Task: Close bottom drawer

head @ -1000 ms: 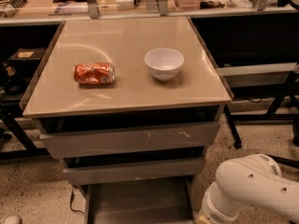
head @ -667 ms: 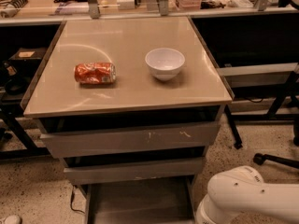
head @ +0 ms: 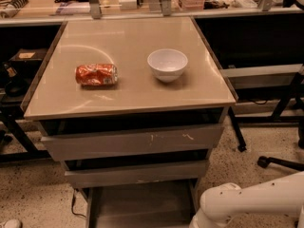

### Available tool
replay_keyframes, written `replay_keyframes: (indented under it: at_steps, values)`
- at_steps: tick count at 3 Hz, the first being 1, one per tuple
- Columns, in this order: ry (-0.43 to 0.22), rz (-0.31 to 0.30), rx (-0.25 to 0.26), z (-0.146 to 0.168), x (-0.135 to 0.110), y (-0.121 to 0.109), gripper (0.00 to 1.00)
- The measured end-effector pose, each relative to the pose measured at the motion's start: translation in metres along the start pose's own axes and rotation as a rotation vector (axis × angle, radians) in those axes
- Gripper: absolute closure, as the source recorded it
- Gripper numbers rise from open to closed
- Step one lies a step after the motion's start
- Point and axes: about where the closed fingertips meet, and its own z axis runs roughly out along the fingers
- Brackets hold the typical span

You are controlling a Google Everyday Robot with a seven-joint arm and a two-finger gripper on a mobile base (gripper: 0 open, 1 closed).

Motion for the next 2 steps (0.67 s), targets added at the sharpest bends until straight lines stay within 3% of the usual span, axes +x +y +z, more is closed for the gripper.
replay_keyframes:
  at_steps: [1,2]
  values:
    - [0.0,0.0,0.0,0.0,0.0,0.0,1.0]
    - [0.014,0.035,-0.025,0.038,0.006,-0.001,1.0]
